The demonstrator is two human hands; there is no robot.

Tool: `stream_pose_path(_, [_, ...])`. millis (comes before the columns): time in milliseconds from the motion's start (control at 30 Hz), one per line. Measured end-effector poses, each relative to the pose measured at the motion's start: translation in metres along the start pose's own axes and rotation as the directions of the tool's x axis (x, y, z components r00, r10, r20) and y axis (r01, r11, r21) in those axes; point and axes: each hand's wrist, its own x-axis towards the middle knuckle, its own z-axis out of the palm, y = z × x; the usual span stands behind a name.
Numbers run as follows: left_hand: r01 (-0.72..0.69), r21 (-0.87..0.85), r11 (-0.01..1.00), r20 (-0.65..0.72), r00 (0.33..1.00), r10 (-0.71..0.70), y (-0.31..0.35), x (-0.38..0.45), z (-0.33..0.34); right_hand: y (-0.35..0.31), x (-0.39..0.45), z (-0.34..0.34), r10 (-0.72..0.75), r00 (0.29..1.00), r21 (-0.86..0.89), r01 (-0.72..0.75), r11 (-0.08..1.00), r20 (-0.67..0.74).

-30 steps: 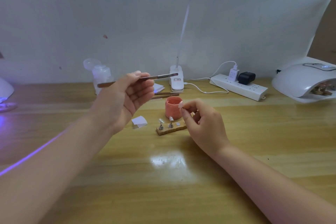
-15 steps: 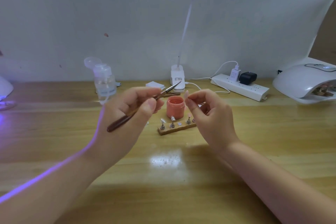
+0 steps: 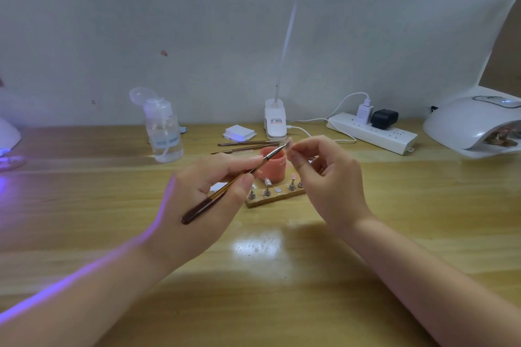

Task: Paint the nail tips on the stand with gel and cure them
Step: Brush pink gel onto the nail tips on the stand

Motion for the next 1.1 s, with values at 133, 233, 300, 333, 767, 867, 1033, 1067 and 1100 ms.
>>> stream_pose_path(133, [0.025, -0.004, 1.000, -0.006, 1.000, -0.025, -0.001, -0.001, -0.004, 0.000, 0.001, -0.001, 0.009, 1.000, 0.012, -0.009, 1.000, -0.007])
stream_pose_path(233, [0.040, -0.017, 0.999, -0.032, 0.999, -0.041, -0.001, -0.001, -0.004, 0.000, 0.001, -0.001, 0.008, 1.000, 0.004, -0.008, 1.000, 0.000])
stream_pose_path(300, [0.037, 0.007, 0.999, -0.022, 0.999, -0.037, -0.001, 0.000, -0.002, 0.000, 0.000, 0.000, -0.002, 1.000, -0.004, 0.002, 1.000, 0.007])
stream_pose_path(333, [0.031, 0.025, 0.999, -0.008, 0.999, -0.031, -0.001, 0.000, -0.002, 0.000, 0.000, 0.000, -0.006, 1.000, -0.004, 0.007, 1.000, 0.009])
stream_pose_path(767, [0.207, -0.033, 0.978, -0.216, 0.954, -0.209, -0.014, 0.023, -0.009, 0.013, -0.003, 0.001, 0.013, 1.000, -0.084, -0.011, 0.996, 0.025])
stream_pose_path(867, [0.296, 0.033, 0.955, -0.227, 0.932, -0.281, -0.025, 0.044, -0.010, 0.018, -0.008, 0.002, -0.049, 0.997, -0.169, 0.059, 0.984, 0.061])
stream_pose_path(1033, [0.318, 0.288, 0.903, -0.095, 0.948, -0.303, -0.033, 0.089, 0.001, 0.020, -0.010, 0.005, -0.099, 0.994, -0.202, 0.108, 0.973, 0.055])
stream_pose_path(1067, [0.313, 0.353, 0.882, -0.049, 0.947, -0.317, -0.033, 0.098, 0.004, 0.020, -0.010, 0.005, -0.106, 0.993, -0.205, 0.115, 0.972, 0.056])
stream_pose_path(1100, [0.306, 0.418, 0.855, -0.003, 0.942, -0.336, -0.034, 0.106, 0.008, 0.020, -0.010, 0.006, -0.109, 0.992, -0.202, 0.118, 0.972, 0.057])
